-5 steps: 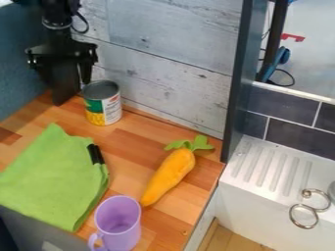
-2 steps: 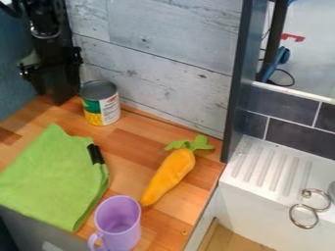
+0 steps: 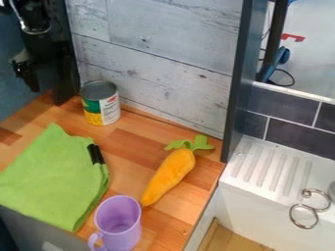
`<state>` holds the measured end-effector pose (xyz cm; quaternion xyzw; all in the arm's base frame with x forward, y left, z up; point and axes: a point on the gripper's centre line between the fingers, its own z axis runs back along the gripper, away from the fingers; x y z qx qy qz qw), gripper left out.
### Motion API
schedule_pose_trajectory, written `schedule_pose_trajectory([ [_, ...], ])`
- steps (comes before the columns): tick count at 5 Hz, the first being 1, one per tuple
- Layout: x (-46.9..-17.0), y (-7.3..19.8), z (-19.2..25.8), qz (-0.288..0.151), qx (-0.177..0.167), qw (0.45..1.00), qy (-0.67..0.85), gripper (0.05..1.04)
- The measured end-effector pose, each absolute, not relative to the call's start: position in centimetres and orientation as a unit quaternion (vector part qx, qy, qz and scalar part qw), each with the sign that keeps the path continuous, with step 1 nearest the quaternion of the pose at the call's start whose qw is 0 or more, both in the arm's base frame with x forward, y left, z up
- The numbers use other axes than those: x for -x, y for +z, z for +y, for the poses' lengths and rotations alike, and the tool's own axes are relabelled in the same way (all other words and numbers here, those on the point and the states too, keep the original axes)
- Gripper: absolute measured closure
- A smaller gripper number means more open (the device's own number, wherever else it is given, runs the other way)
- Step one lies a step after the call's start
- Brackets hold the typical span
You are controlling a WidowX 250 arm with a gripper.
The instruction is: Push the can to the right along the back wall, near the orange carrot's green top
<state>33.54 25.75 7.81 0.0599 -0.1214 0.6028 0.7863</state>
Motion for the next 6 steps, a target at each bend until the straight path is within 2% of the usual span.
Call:
schedule_pose_trajectory([
  [2,-34.8,5.0,25.7,-0.103,-0.054,0.77,0.627,0.083],
  [3,-35.6,4.7,24.5,-0.1,-0.044,0.776,0.621,0.083],
  [4,-36.6,4.0,21.5,-0.088,-0.039,0.799,0.594,0.083],
  [5,-37.2,3.3,16.5,-0.063,-0.004,0.829,0.556,0.083],
  [6,-37.3,3.0,14.4,-0.049,0.011,0.845,0.533,0.083],
])
